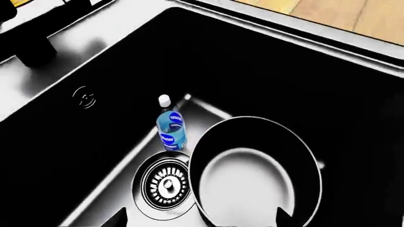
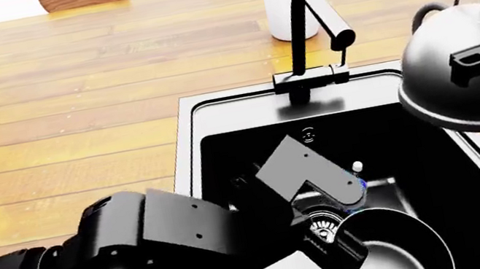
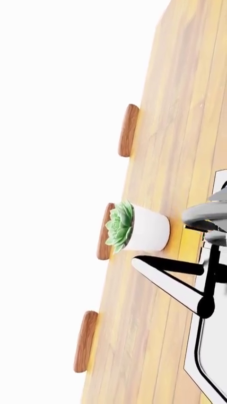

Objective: Pick the teapot and pot and place them in the sink. Then turn on the water.

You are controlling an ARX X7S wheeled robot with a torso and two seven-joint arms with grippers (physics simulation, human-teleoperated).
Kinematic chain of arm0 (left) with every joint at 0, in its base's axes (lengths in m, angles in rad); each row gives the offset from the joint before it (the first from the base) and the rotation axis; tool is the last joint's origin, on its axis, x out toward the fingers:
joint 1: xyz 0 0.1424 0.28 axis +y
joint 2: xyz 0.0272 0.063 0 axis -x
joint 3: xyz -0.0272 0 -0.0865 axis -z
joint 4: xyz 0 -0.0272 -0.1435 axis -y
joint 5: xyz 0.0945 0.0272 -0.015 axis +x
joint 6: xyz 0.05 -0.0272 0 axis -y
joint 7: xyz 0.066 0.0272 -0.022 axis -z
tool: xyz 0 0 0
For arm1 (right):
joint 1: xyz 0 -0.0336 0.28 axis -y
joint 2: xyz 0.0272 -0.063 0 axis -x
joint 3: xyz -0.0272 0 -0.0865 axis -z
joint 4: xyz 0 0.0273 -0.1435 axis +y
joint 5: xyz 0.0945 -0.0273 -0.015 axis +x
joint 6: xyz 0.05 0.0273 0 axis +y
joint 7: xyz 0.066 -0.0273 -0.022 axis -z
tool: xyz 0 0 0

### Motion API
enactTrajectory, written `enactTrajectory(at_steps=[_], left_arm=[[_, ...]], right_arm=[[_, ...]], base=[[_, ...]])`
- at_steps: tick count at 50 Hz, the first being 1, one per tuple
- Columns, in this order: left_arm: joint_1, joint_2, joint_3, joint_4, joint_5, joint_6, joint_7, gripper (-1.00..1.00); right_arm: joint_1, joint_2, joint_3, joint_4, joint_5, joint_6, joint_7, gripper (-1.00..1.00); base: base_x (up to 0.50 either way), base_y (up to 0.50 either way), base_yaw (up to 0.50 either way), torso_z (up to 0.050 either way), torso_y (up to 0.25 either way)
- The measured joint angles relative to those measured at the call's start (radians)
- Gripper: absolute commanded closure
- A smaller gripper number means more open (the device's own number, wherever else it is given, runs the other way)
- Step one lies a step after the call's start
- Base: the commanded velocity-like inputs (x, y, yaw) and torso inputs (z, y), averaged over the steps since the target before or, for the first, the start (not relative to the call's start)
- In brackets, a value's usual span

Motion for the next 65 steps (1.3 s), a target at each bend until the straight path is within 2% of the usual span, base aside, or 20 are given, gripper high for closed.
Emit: enactTrajectory(at_steps=[13, 34, 48, 65], left_arm=[[-0.096, -0.143, -0.160, 0.124, -0.107, 0.056, -0.062, -1.00], [-0.185, -0.409, -0.355, 0.352, -0.267, 0.124, -0.174, -1.00], [-0.218, -0.607, -0.493, 0.450, -0.345, 0.193, -0.215, -1.00], [-0.199, -0.813, -0.614, 0.508, -0.404, 0.280, -0.220, -1.00]], right_arm=[[-0.113, 0.014, 0.011, -0.056, -0.027, -0.067, -0.016, 1.00], [-0.300, 0.034, 0.013, -0.116, -0.097, -0.157, -0.040, 1.00], [-0.370, -0.031, -0.032, -0.101, -0.169, -0.166, -0.050, 1.00], [-0.372, -0.147, -0.095, -0.055, -0.244, -0.143, -0.073, 1.00]], base=[[0.00, 0.00, 0.00, 0.000, 0.002], [0.00, 0.00, 0.00, 0.001, 0.001], [0.00, 0.00, 0.00, 0.001, 0.001], [0.00, 0.00, 0.00, 0.001, 0.002]])
